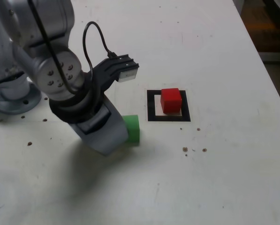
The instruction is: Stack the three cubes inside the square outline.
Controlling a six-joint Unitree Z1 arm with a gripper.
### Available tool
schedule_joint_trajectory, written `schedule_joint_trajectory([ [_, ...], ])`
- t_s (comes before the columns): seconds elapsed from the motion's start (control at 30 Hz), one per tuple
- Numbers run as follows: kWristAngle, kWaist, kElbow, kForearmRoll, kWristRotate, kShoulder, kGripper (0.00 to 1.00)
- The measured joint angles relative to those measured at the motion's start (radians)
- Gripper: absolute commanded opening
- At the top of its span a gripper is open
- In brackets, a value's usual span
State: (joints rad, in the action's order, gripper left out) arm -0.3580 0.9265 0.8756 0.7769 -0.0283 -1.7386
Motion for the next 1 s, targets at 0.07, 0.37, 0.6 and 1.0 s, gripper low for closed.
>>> schedule_joint_trajectory([
  [0.07,0.000,0.000,0.003,0.005,0.005,0.000,0.24],
  [0.37,0.093,0.000,0.066,0.226,0.011,0.128,0.24],
  [0.6,0.148,-0.043,0.279,0.477,0.082,0.164,0.24],
  [1.0,0.279,-0.411,0.676,0.819,0.138,-0.109,0.24],
])
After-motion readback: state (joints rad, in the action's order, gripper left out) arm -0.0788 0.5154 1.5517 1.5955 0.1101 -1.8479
